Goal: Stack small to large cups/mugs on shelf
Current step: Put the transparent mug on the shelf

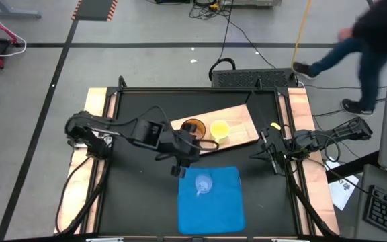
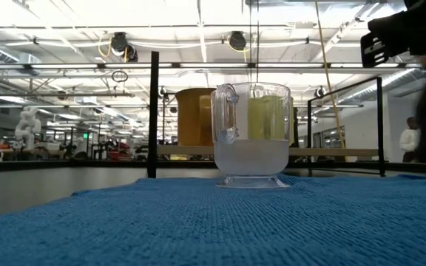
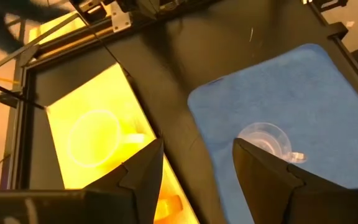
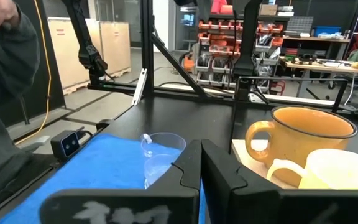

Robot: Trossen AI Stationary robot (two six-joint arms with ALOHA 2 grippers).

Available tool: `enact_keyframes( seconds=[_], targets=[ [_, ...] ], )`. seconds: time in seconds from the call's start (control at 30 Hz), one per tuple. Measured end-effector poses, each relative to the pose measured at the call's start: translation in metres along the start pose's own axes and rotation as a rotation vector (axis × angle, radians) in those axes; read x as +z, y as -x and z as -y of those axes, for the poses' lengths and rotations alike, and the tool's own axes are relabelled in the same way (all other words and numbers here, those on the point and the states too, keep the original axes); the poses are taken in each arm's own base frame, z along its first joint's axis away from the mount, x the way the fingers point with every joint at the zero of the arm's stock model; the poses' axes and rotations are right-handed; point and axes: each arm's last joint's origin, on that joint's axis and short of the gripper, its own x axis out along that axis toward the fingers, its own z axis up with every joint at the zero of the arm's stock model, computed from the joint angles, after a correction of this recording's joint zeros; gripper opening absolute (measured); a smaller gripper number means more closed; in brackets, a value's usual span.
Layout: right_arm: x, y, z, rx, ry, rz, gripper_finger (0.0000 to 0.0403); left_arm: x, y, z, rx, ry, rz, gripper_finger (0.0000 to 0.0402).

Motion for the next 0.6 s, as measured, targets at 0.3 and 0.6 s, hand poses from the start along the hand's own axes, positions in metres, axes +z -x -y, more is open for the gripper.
enact_keyframes(
  seconds=[0.3,0.6],
  targets=[
    [0.0,0.0,0.0,0.0,-0.007,-0.004,0.0,-0.005,0.0,0.003,-0.085,-0.034,-0.045,0.0093],
    [0.0,0.0,0.0,0.0,-0.007,-0.004,0.0,-0.003,0.002,0.013,-0.095,-0.112,-0.028,0.0003]
  ],
)
